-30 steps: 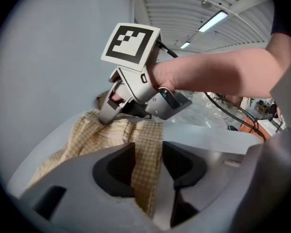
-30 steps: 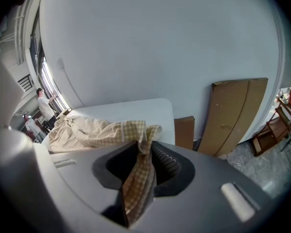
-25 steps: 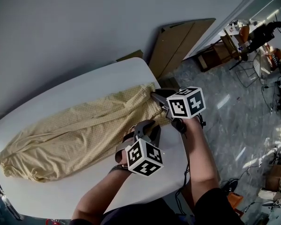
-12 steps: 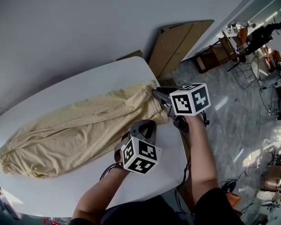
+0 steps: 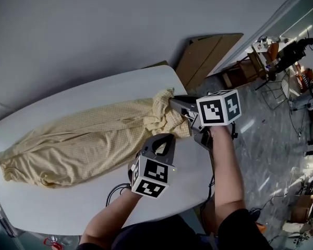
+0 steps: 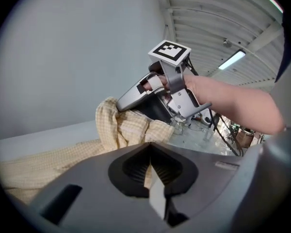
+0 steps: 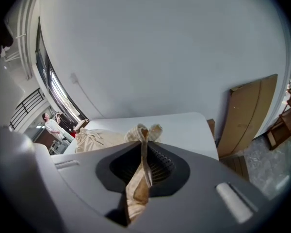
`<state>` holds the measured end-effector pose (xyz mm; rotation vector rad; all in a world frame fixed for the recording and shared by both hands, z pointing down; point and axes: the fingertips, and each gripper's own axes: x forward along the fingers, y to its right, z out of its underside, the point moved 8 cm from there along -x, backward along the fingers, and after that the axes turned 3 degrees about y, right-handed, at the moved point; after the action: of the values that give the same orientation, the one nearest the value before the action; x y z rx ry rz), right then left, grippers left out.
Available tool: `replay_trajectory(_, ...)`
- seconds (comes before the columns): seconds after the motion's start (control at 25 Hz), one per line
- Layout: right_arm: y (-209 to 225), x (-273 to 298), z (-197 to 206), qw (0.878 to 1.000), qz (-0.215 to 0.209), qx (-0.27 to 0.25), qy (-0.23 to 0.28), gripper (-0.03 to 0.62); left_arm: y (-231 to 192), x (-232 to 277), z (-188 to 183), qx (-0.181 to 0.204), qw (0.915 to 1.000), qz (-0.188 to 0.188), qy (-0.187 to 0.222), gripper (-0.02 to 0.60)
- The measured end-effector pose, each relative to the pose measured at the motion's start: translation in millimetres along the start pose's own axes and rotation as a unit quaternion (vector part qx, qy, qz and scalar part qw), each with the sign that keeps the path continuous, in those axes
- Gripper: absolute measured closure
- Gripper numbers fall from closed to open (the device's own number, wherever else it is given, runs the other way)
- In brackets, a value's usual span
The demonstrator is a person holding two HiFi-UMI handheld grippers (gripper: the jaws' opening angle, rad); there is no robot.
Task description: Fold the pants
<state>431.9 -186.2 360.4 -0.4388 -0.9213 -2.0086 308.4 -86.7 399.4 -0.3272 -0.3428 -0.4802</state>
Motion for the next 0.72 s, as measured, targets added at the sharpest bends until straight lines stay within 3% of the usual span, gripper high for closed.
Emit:
replay_trajectory(0.32,-73.6,33.5,-10.8,0.999,-0.031,-0.013,0.010,0.554,-27.1,-74.4,7.6,-0.060,0.9963,-0.039,0.048,0.579)
replay_trajectory(0.72,-166.7,96.5,2.4,0.997,-0.052,-0.060,-0.020,0.553,-59.1,-165.5,35.8,-0.075,0.9911,-0.095,0.056,0.578)
